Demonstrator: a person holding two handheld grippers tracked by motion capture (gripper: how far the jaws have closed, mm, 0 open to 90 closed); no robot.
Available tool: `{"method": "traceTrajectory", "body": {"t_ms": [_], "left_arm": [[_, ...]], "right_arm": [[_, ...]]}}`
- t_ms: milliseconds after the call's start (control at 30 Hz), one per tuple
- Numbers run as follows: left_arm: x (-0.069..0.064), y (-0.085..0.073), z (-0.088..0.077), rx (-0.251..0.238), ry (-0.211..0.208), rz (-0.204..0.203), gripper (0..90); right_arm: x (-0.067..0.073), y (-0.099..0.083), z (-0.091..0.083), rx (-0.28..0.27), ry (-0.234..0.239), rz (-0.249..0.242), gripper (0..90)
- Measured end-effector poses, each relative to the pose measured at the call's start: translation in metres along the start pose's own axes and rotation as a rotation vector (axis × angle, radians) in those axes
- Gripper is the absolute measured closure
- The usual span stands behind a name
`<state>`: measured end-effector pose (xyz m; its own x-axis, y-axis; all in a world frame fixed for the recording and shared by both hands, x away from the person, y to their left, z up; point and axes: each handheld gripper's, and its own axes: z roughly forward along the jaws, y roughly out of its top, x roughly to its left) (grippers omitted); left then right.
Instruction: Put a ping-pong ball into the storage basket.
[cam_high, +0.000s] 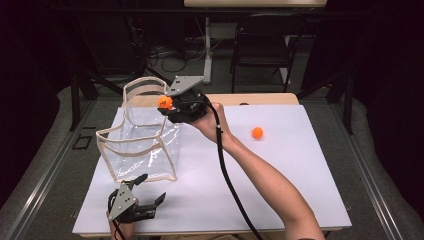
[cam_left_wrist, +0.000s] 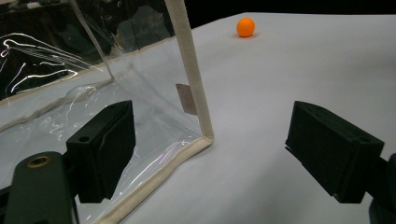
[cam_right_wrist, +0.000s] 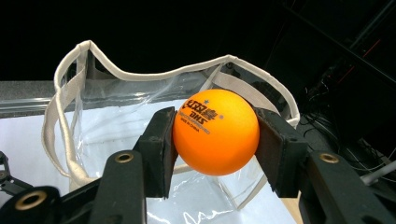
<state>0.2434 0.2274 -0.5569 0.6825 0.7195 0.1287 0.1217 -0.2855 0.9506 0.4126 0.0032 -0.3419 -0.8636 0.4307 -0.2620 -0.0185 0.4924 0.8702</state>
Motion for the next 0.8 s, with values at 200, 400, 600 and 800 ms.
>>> {"method": "traceTrajectory", "body": {"t_ms": [200, 400, 600, 800], "left_arm": [[0.000, 0.000, 0.000, 0.000, 0.000, 0.001, 15.7], [0.000, 0.000, 0.000, 0.001, 0.000, 0.002, 15.7], [0.000, 0.000, 0.000, 0.000, 0.001, 0.002, 15.7], [0.000, 0.000, 0.000, 0.001, 0.002, 0.001, 15.7]], "right_arm": [[0.000, 0.002, 0.002, -0.003, -0.002, -0.001, 50.7], [0.002, 0.003, 0.004, -0.005, -0.001, -0.004, 50.7], [0.004, 0.003, 0.009, -0.013, 0.002, 0.010, 50.7], [0.005, 0.003, 0.013, -0.018, 0.007, 0.020, 50.7]]}}
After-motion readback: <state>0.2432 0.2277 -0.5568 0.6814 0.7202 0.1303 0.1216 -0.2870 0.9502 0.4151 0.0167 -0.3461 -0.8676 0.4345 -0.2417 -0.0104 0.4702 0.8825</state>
